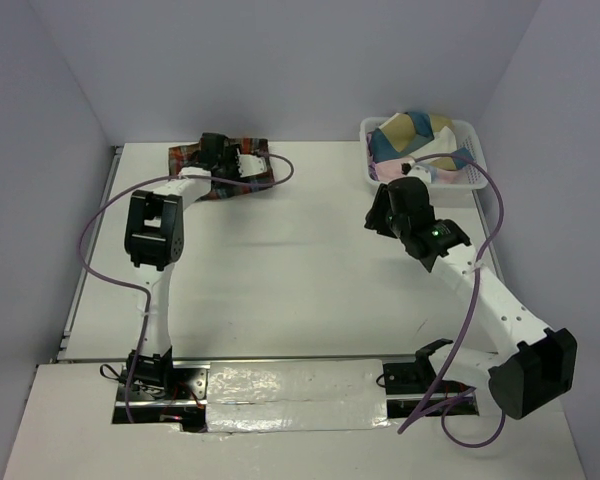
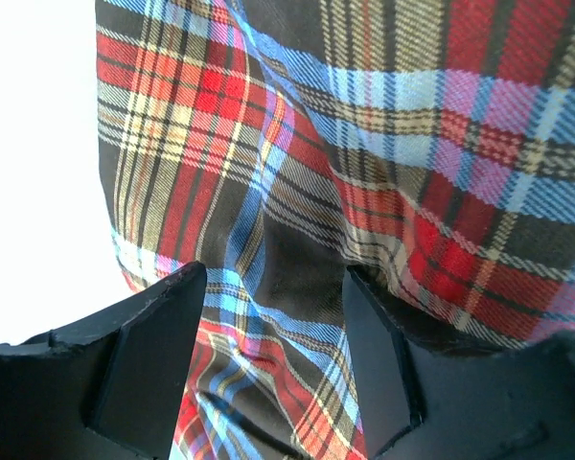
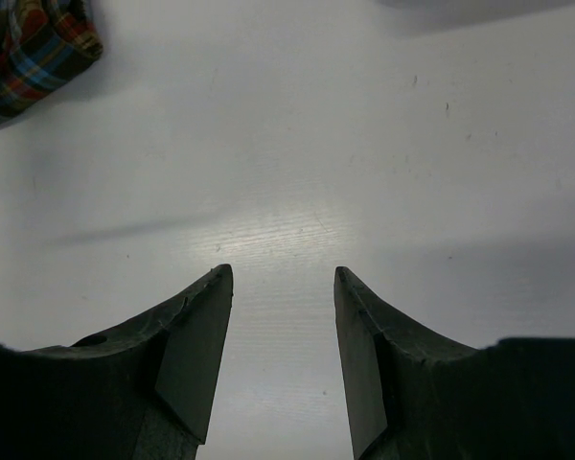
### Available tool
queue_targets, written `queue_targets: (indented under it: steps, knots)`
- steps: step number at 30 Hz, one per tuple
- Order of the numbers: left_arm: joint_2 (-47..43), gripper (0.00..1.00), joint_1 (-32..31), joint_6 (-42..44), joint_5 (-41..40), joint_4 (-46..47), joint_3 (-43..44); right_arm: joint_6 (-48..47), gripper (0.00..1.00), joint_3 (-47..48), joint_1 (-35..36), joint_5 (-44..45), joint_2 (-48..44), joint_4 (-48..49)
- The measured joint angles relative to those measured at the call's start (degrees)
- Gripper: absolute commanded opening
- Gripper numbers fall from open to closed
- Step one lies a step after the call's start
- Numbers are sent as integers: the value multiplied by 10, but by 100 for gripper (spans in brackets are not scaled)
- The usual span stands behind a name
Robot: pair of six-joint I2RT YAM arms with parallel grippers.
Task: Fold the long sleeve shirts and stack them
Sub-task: Neatly place the folded shirt to the corner
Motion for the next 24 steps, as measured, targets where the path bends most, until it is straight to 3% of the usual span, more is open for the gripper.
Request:
queue_targets:
  steps: [3,7,14,19,24]
  knots:
    - [-16,77,6,28,15,17,-29,-5,54,3,0,0,8,0]
    - [-24,96,9,14,21,49,-41,-10,55,3,0,1,10,0]
    - [-30,99,13,-105,2,7,83,-11,55,3,0,-2,10,0]
    - [-92,99,17,-163,2,-4,75,-7,55,0,0,-3,-12,0]
    - [-153,99,27,-294,27,-123,96,-8,60,-9,-6,-12,-60,-1]
